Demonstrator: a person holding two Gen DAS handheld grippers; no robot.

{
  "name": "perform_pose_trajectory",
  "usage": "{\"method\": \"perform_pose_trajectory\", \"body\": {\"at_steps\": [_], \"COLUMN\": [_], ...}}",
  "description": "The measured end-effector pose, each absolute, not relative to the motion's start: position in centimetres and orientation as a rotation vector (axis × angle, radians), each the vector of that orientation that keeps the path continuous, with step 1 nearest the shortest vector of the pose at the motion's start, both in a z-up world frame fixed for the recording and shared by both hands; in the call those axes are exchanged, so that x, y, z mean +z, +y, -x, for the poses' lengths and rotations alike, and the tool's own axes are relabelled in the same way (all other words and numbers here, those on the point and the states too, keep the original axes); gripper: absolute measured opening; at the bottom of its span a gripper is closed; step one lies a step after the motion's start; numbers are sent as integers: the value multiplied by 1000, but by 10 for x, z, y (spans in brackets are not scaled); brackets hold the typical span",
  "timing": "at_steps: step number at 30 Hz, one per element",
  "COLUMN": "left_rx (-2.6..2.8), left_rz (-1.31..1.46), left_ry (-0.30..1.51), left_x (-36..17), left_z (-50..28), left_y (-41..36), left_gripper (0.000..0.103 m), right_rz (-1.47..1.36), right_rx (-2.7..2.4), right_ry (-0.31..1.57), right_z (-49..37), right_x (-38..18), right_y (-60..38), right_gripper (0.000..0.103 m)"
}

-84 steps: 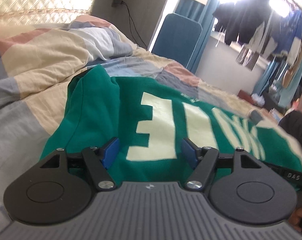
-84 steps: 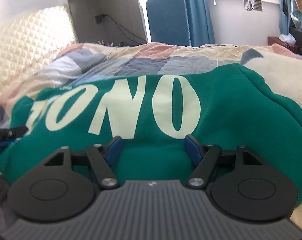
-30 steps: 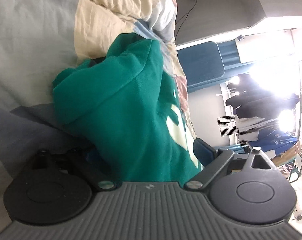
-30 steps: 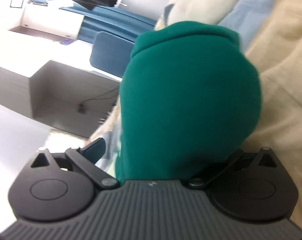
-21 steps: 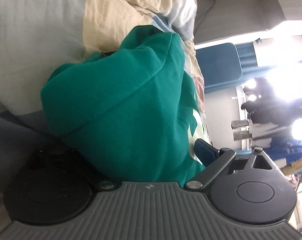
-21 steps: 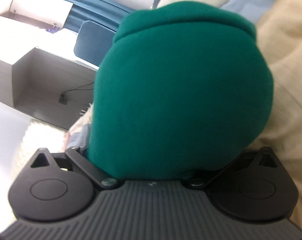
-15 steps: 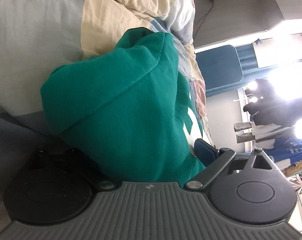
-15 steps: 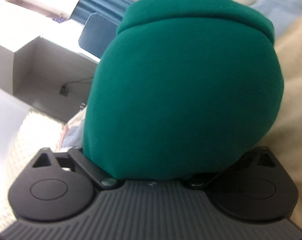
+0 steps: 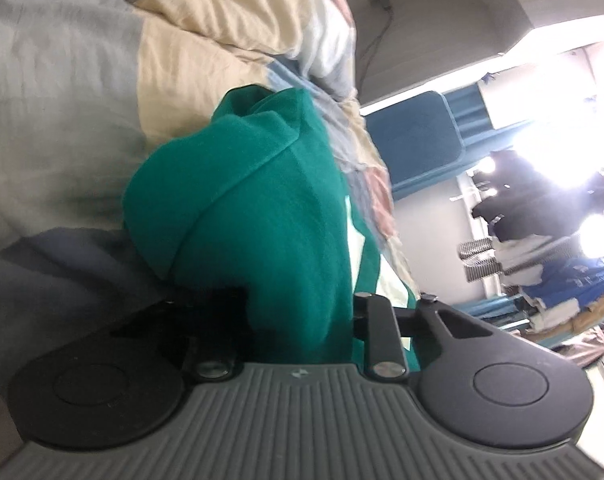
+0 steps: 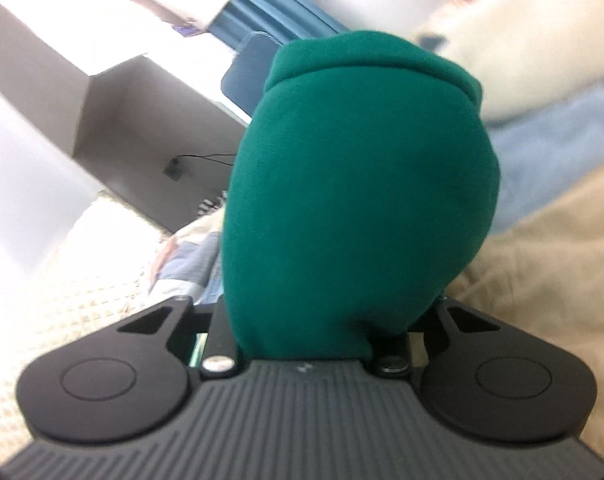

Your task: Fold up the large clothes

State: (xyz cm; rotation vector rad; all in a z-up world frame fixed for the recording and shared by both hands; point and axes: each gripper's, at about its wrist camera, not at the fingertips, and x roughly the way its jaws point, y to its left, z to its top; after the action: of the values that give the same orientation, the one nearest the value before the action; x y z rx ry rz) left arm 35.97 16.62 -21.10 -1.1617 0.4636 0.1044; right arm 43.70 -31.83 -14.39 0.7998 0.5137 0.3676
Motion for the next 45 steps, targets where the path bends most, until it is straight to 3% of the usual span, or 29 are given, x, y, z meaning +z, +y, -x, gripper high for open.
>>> {"method": "perform_pose_trajectory", "body": {"at_steps": [8, 17, 25, 32, 45], "left_rx": [-67, -241, -351, -428, -457], "left_rz": [1118, 1035, 997, 962, 886], "left_ry": [440, 398, 404, 503, 674], "left_x": [-160, -64, -19, -44, -174], "left_z": [-346, -341, -340, -358, -410], "left_y": [119, 18, -96, -192, -261], "left_gripper": [26, 26, 26, 26, 26], "right_rz": [-740, -785, -804, -835, -983], "right_rx": [396, 338, 247, 125, -16], "right_ry": [365, 225, 152, 167, 258], "right_z": [-388, -341, -307, -271, -247], "right_x": [-66, -2, -4, -50, -175], "right_y": [-385, -475, -555, -605, -656], "right_gripper": [32, 32, 32, 33, 33]}}
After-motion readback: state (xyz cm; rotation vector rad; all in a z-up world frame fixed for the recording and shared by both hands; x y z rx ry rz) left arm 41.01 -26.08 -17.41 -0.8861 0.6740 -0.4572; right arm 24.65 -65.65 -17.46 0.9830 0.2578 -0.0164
